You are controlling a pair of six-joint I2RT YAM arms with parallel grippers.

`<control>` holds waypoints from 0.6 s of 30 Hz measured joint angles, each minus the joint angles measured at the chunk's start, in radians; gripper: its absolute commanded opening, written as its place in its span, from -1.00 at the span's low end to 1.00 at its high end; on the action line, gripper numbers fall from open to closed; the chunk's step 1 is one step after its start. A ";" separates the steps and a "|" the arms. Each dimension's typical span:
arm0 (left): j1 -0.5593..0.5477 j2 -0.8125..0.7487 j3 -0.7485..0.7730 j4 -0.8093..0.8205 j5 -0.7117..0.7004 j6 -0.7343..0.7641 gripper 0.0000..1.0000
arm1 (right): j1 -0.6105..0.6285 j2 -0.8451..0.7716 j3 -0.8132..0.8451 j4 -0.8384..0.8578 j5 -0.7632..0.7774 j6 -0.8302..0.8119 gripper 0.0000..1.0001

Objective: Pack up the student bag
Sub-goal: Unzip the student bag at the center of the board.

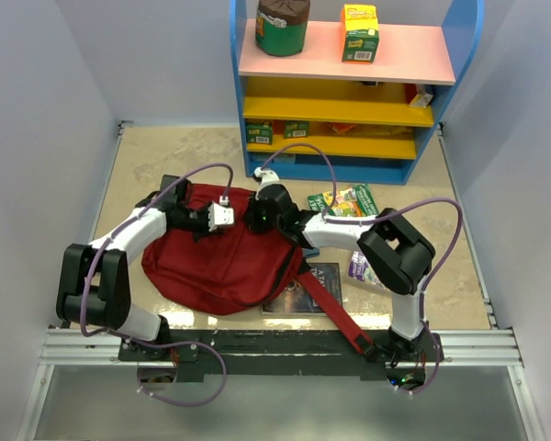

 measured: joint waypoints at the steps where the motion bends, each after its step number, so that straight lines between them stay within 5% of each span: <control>1: 0.001 -0.004 0.000 -0.027 -0.004 0.021 -1.00 | 0.000 -0.001 0.000 0.000 0.003 0.001 -1.00; 18: 0.051 -0.133 -0.007 -0.597 -0.164 0.409 -1.00 | 0.006 -0.003 0.002 -0.015 0.071 0.002 -1.00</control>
